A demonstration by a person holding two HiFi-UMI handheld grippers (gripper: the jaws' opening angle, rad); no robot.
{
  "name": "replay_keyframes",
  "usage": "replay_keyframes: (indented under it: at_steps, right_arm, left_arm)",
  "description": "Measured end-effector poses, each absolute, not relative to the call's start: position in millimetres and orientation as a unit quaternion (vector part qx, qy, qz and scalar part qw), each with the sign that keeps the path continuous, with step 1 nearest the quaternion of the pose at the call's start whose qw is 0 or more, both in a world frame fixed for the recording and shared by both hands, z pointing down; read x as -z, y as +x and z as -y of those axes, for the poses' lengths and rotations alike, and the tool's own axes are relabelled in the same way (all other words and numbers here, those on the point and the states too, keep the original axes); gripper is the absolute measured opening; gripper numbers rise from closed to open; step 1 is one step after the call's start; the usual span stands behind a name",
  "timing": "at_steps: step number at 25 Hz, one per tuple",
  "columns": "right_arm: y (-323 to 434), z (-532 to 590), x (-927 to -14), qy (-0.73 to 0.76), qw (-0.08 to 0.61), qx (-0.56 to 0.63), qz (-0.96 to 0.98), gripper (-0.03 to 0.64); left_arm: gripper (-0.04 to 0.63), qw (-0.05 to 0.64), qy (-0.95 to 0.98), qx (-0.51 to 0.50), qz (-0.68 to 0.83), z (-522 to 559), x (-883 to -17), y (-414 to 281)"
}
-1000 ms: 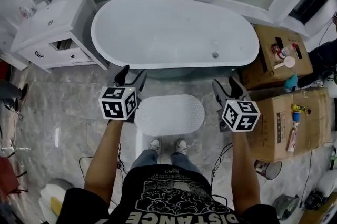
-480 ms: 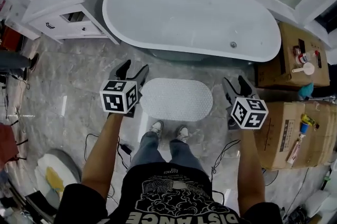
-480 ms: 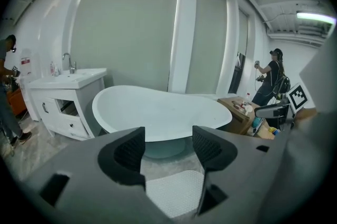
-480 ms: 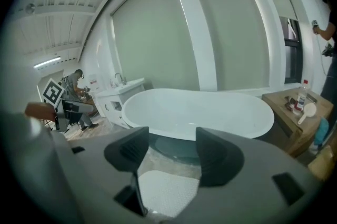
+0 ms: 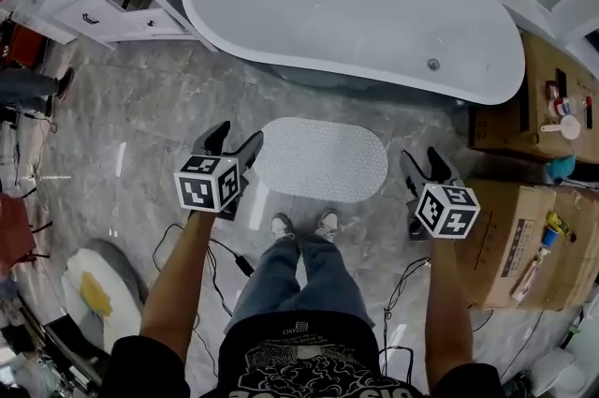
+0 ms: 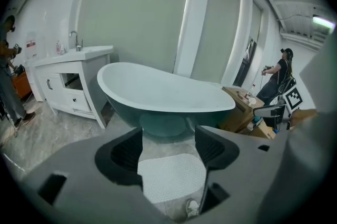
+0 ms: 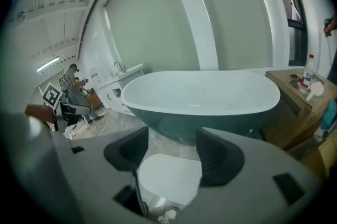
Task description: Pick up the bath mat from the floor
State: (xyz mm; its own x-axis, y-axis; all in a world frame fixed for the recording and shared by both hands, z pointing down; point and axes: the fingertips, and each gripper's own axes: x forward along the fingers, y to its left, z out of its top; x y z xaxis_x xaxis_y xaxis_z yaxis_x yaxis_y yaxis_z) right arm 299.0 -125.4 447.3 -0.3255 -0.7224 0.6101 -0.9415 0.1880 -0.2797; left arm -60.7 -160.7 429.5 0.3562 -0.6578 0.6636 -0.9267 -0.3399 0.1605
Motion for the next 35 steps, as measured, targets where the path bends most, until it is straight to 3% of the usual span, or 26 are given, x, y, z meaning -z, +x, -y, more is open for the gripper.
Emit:
replay_keyframes:
  at_steps: [12, 22, 35]
  right_arm:
    - [271, 103, -550, 0.539, 0.199, -0.343, 0.743, 0.291]
    - [258, 56, -665, 0.538, 0.260, -0.333, 0.730, 0.290]
    - [259, 34, -814, 0.553, 0.256, -0.350, 0.711, 0.295]
  left_arm:
    - [0.333, 0.319, 0.757, -0.264, 0.506, 120, -529, -104]
    - [0.354, 0.319, 0.765, -0.297, 0.475, 91, -648, -126]
    - [0.393, 0.310, 0.775, -0.309, 0.457, 74, -795, -145]
